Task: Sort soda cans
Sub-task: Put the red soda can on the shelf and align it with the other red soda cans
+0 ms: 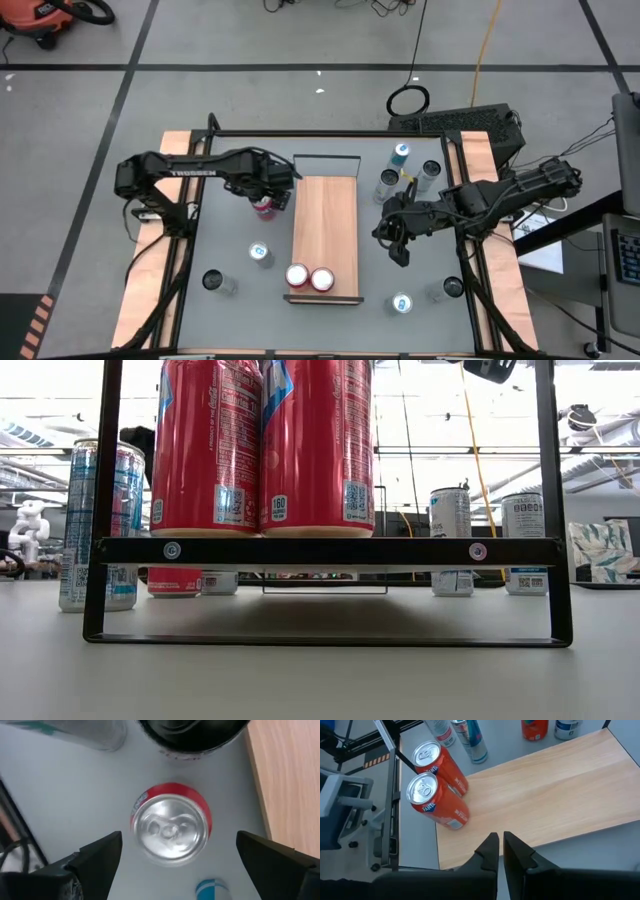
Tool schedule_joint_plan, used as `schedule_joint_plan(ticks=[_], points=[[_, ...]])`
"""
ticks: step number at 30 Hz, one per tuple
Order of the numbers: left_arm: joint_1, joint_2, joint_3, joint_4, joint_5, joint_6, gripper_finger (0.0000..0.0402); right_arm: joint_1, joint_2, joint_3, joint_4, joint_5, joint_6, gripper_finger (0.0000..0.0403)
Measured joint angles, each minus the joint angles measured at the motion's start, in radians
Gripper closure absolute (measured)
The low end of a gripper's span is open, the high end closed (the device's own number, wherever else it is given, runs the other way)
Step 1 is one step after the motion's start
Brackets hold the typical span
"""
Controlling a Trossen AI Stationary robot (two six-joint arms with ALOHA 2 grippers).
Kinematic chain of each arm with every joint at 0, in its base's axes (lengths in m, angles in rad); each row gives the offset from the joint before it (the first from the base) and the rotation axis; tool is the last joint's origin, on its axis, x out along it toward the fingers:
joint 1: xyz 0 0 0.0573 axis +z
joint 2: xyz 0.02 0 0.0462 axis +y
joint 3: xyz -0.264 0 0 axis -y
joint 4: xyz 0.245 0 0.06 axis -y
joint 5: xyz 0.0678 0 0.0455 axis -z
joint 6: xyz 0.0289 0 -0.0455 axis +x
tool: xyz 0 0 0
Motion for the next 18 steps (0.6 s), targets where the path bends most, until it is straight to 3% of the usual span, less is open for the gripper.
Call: schedule_joint_plan(ticks=[10, 18], points=[[0.044, 0.007, -0.054, 0.099, 0.026, 0.081, 0.0022, 0.0, 0.0, 0.0, 0.0, -0.052, -0.011, 0.0402], [0.058, 0.008, -0.109, 0.123, 0.088, 0.044, 0.0024, 0.0, 0.0, 0.0, 0.0, -0.054, -0.002, 0.0402]])
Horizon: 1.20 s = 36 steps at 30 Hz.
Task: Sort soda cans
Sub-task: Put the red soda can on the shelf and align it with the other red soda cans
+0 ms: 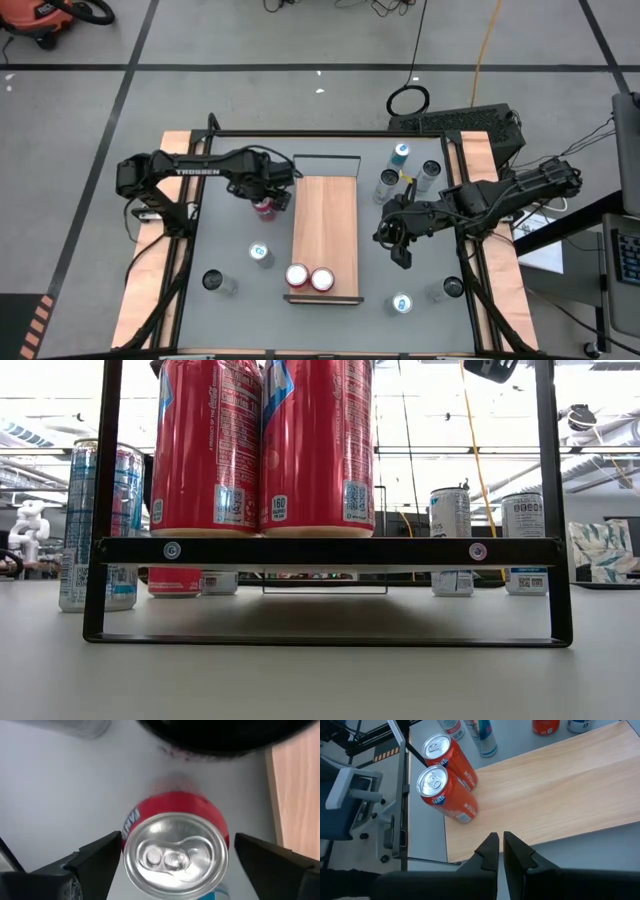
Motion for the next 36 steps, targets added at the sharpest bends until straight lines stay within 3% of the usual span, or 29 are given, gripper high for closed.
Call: schedule_joint_plan(ticks=[11, 20, 29, 36], points=[[0.0, 0.0, 0.001, 0.009, -0.014, 0.048, 0.011, 0.0, 0.0, 0.0, 0.0, 0.002, -0.001, 0.0402], [-0.02, -0.01, 0.012, -0.015, -0.005, 0.143, 0.0123, 0.0, 0.0, 0.0, 0.0, 0.003, -0.001, 0.0402], [-0.109, -0.017, 0.247, -0.235, 0.019, 0.284, 0.0126, 0.0, 0.0, 0.0, 0.034, 0.003, 0.012, 0.0402], [-0.167, -0.019, 0.509, -0.335, 0.031, 0.371, 0.0127, -0.033, 0.013, 0.0, 0.117, -0.079, 0.058, 0.0398]])
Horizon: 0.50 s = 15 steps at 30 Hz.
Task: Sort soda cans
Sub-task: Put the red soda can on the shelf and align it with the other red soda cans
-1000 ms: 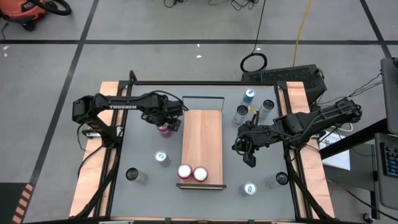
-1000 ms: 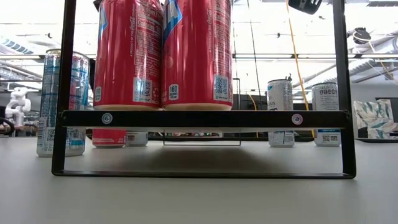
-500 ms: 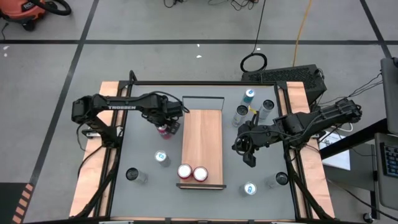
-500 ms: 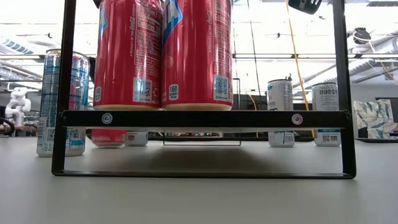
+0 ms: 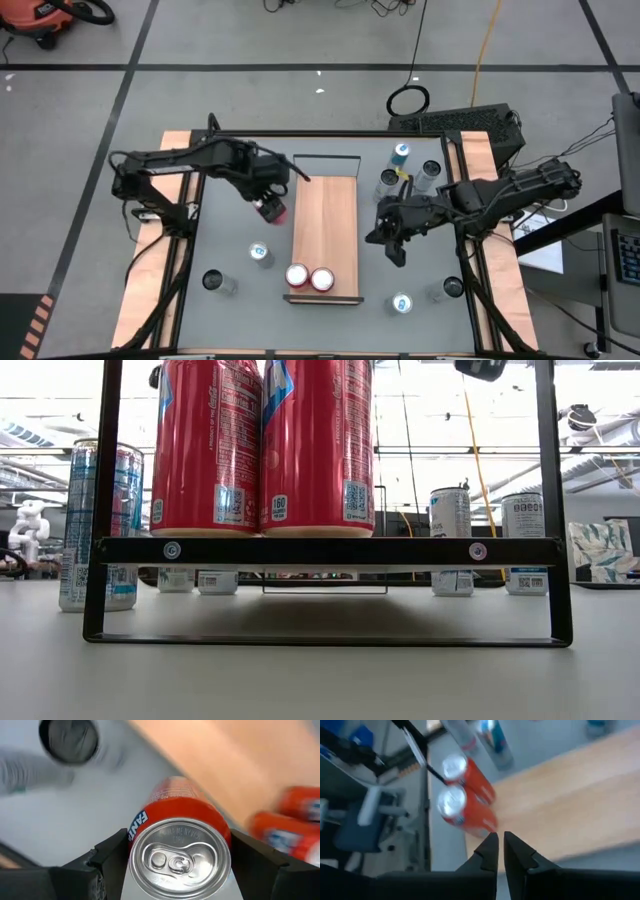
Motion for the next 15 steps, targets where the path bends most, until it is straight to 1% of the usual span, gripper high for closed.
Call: schedule_joint_plan(ticks=[3, 6, 10, 13, 15], points=[[-0.02, 0.0, 0.103, -0.003, 0.001, 0.058, 0.0127, -0.028, 0.004, 0.001, 0.118, -0.004, -0.007, 0.0381], [-0.042, 0.0, 0.178, 0.039, 0.002, 0.143, 0.0127, -0.062, 0.009, 0.0, 0.212, -0.002, -0.006, 0.0347], [-0.072, 0.0, 0.222, 0.121, 0.008, 0.301, 0.0127, -0.118, 0.009, 0.0, 0.313, -0.043, -0.024, 0.0277], [-0.089, 0.0, 0.224, 0.189, 0.031, 0.392, 0.0127, -0.159, 0.009, 0.0, 0.36, -0.059, -0.038, 0.0217], [-0.099, 0.008, 0.224, 0.229, 0.039, 0.449, 0.0127, -0.188, 0.009, 0.0, 0.393, -0.099, -0.038, 0.0179]])
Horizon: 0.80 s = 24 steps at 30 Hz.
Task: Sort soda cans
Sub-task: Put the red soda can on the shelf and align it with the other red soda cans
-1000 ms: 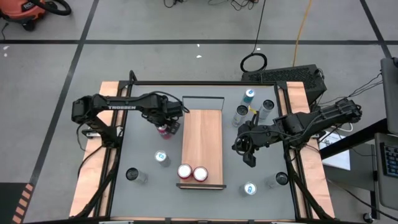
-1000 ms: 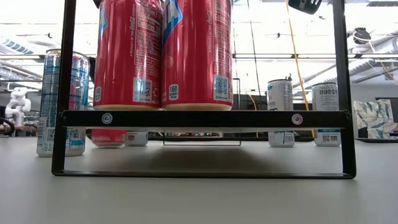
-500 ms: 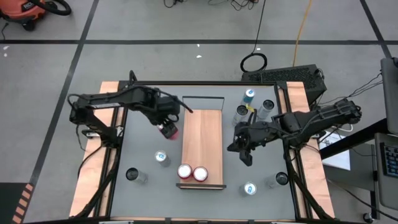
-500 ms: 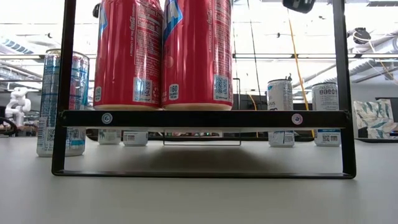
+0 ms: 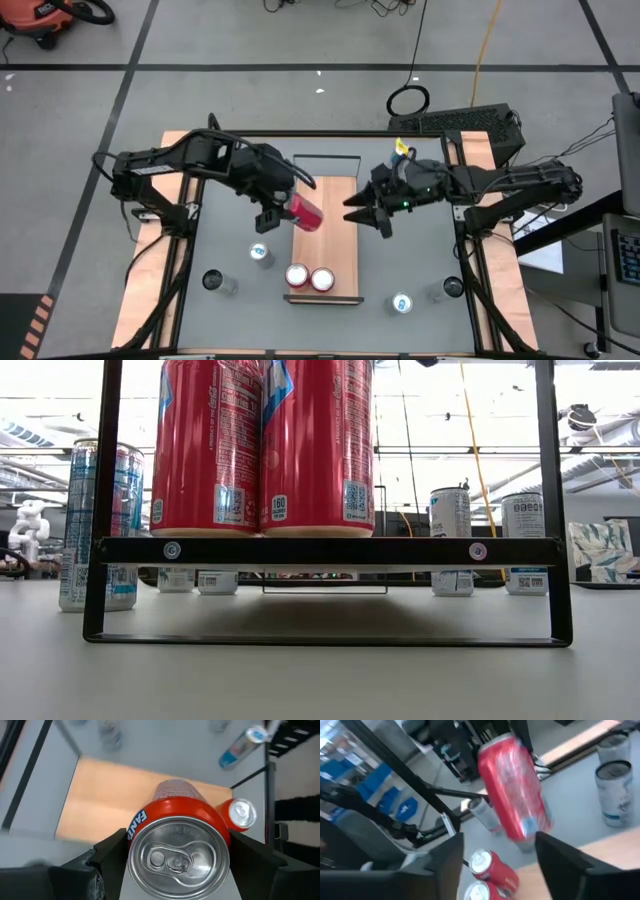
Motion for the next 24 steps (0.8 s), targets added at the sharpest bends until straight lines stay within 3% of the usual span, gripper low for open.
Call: schedule_joint_plan(ticks=[5, 11, 17, 24], points=[[-0.022, 0.024, 0.0, 0.062, 0.014, 0.131, 0.0127, -0.06, 0.0, 0.0, 0.03, -0.123, 0.016, 0.01], [-0.049, 0.048, -0.001, 0.145, 0.029, 0.239, 0.0127, -0.096, 0.015, 0.0, 0.032, -0.23, -0.028, 0.0042], [-0.056, 0.069, 0.0, 0.221, 0.031, 0.268, 0.0127, -0.112, 0.055, 0.0, 0.075, -0.293, -0.12, 0.0023], [-0.064, 0.103, -0.001, 0.246, 0.031, 0.294, 0.0127, -0.133, 0.126, 0.0, 0.123, -0.376, -0.097, 0.0022]])
